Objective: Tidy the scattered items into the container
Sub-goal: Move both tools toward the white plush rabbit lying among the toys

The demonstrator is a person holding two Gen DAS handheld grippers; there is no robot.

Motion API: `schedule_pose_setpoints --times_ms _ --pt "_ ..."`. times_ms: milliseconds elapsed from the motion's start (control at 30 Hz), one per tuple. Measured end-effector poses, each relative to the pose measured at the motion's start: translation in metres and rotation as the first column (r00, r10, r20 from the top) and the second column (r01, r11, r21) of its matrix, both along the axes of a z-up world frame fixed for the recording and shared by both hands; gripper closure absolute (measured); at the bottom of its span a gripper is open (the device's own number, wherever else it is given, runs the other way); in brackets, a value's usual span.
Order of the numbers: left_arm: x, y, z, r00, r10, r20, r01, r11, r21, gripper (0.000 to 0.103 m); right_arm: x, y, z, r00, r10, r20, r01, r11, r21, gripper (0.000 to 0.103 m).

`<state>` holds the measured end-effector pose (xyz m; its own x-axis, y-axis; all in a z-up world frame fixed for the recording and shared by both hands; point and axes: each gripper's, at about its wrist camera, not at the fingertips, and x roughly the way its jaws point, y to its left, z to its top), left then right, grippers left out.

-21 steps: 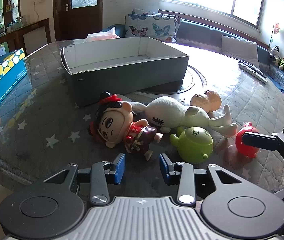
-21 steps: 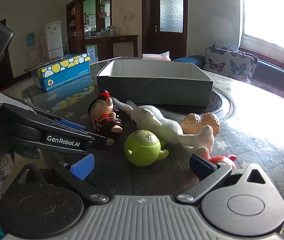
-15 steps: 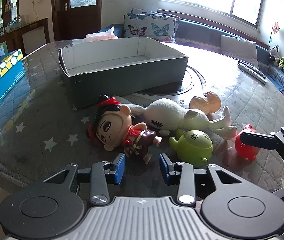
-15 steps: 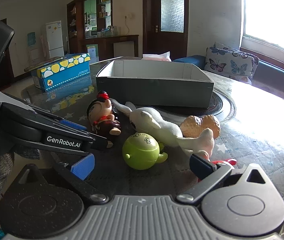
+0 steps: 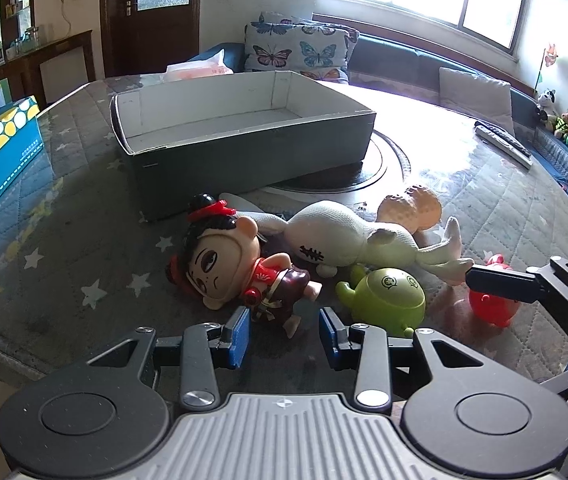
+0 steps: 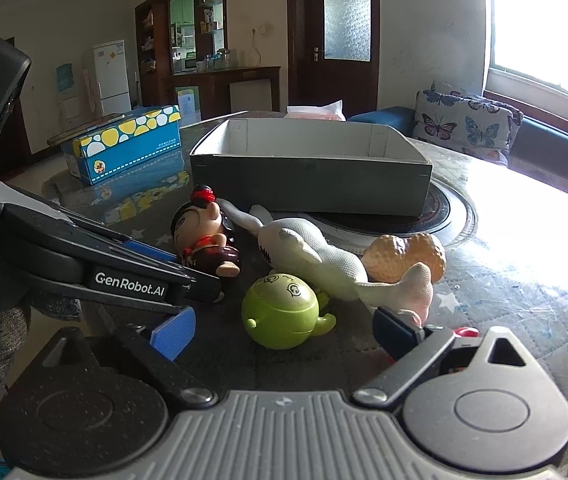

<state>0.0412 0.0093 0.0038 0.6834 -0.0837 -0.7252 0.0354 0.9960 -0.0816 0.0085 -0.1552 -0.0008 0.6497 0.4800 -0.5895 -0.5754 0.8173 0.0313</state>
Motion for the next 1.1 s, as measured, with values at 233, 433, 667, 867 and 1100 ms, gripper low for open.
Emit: schedule_pose_setpoints --times_ms 233,433,667,867,1100 --pt "0.003 0.0 -0.002 1.0 -0.003 -0.012 0.003 1.0 0.0 0.063 0.003 0.003 -0.002 1.0 0.014 -0.012 -0.014 1.0 0.0 0.009" --pt "0.004 0.002 0.001 1.0 -0.011 -0.012 0.011 1.0 -0.005 0.063 0.005 0.003 0.0 1.0 0.021 -0.009 -0.021 1.0 -0.001 0.01" --pt "0.009 0.001 0.006 1.0 -0.024 -0.008 0.024 1.0 -0.015 0.063 0.008 0.002 0.005 1.0 0.025 0.001 -0.025 1.0 -0.007 0.013" --pt "0.009 -0.001 0.009 0.997 -0.07 -0.016 0.07 0.997 -0.044 0.063 0.014 0.002 0.004 0.999 0.037 -0.015 -0.038 0.999 -0.008 0.021" --pt "0.01 -0.005 0.022 0.994 -0.113 0.007 0.113 0.993 -0.046 0.063 0.017 -0.001 0.009 0.999 0.046 -0.015 -0.046 0.999 0.002 0.022"
